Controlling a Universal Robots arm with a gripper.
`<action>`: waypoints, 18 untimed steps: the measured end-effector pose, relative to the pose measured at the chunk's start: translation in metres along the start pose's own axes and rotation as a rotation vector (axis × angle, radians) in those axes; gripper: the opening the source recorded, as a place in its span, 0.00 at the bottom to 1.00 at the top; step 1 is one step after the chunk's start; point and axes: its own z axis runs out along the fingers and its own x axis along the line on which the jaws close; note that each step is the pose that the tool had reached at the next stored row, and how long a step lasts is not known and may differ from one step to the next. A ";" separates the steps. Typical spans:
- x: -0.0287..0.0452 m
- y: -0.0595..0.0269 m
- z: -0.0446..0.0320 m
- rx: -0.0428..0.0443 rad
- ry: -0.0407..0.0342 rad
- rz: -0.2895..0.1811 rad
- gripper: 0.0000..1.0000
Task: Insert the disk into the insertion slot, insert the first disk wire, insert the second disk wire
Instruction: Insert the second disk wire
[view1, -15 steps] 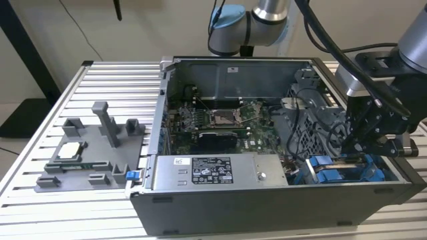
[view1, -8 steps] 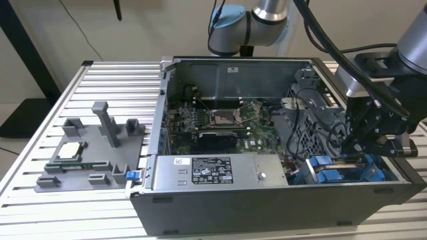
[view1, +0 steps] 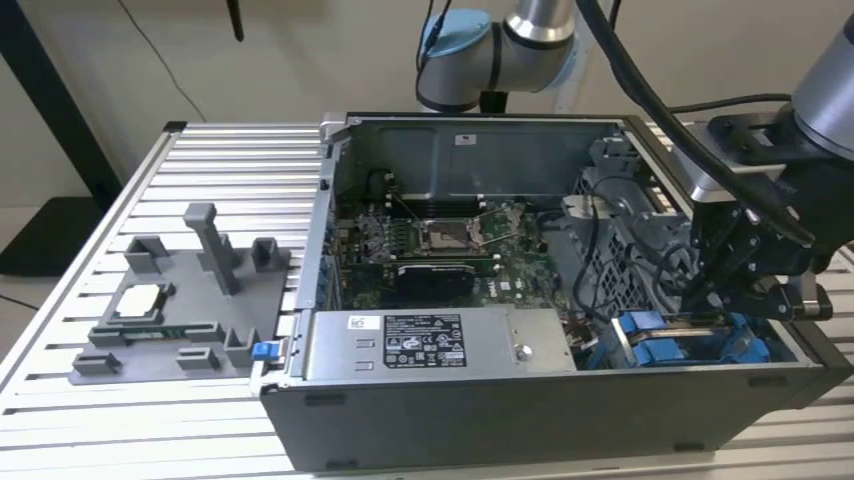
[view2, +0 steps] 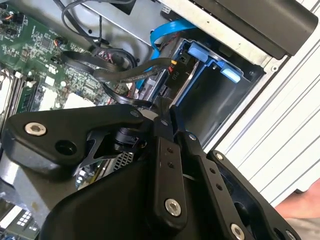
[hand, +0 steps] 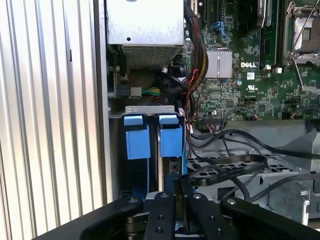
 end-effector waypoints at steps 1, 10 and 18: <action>0.0000 -0.0006 0.0004 0.0000 0.0000 0.000 0.00; 0.0002 -0.0036 0.0035 0.0001 -0.0001 0.000 0.00; 0.0004 -0.0038 0.0050 0.0011 -0.0002 0.000 0.00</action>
